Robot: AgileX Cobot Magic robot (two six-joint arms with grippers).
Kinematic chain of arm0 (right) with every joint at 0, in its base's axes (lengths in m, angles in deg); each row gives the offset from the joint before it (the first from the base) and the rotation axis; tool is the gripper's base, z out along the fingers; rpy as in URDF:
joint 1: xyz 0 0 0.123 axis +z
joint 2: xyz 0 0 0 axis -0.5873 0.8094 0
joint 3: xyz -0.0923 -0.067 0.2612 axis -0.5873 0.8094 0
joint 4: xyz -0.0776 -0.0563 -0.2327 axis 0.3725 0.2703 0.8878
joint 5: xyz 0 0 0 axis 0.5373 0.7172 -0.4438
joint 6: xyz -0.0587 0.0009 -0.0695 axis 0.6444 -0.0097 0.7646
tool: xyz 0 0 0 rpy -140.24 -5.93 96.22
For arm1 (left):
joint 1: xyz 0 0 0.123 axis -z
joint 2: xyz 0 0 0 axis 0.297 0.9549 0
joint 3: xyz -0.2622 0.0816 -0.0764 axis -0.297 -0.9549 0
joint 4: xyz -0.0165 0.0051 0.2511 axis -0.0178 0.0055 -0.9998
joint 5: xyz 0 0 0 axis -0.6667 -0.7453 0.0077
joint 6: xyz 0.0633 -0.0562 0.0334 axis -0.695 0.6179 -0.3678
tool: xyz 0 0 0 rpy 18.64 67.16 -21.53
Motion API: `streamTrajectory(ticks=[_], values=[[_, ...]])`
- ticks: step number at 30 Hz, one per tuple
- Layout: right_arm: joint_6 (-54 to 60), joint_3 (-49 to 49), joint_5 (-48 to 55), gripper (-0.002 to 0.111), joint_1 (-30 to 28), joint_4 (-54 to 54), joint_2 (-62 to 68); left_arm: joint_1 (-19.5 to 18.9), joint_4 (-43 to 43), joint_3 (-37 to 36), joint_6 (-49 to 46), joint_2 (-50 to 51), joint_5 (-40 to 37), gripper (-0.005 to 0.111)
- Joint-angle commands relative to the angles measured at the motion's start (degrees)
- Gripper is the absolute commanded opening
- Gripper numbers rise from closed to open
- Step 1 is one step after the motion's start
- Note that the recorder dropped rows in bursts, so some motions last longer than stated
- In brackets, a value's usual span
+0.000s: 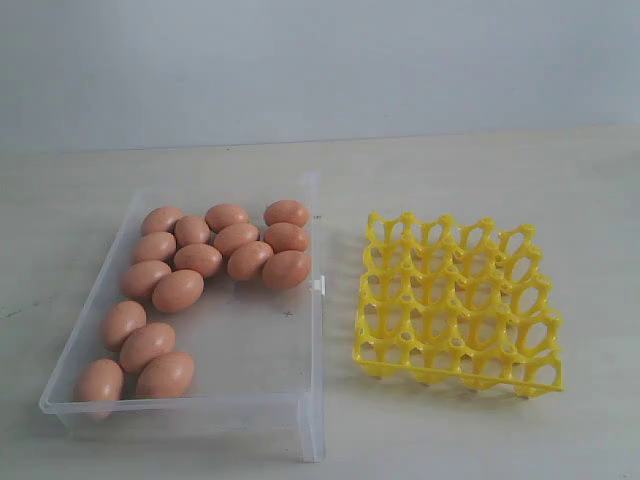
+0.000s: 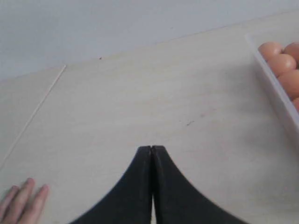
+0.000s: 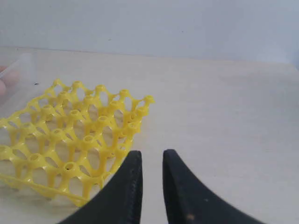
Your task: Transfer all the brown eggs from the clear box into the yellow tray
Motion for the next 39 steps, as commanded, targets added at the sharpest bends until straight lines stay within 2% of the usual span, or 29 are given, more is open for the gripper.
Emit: streamTrajectory(ticks=[1,9,16,21,26,39], values=[[0.2,0.2,-0.3,0.018,-0.3,0.5,-0.4,0.3,-8.6,0.2,0.1,-0.3,-0.1,0.000],[-1.3,0.2,-0.7,0.018,-0.2,0.2,-0.4,0.3,-10.6,0.2,0.3,-0.3,-0.3,0.000],[-1.3,0.1,-3.7,0.018,-0.2,-2.3,-0.4,0.3,1.0,0.2,0.4,-0.3,-0.4,0.000],[-1.3,-6.8,-2.5,0.018,-0.2,-4.5,-0.4,0.3,8.9,0.2,0.8,-0.3,-0.2,0.000],[-1.5,-13.4,9.0,0.018,-0.2,-6.3,-0.4,0.3,9.0,0.2,0.8,-0.3,-0.2,0.000],[-1.3,-21.1,9.0,0.018,-0.2,-7.6,0.3,0.3,9.0,0.2,0.7,-0.3,-0.2,0.000]])
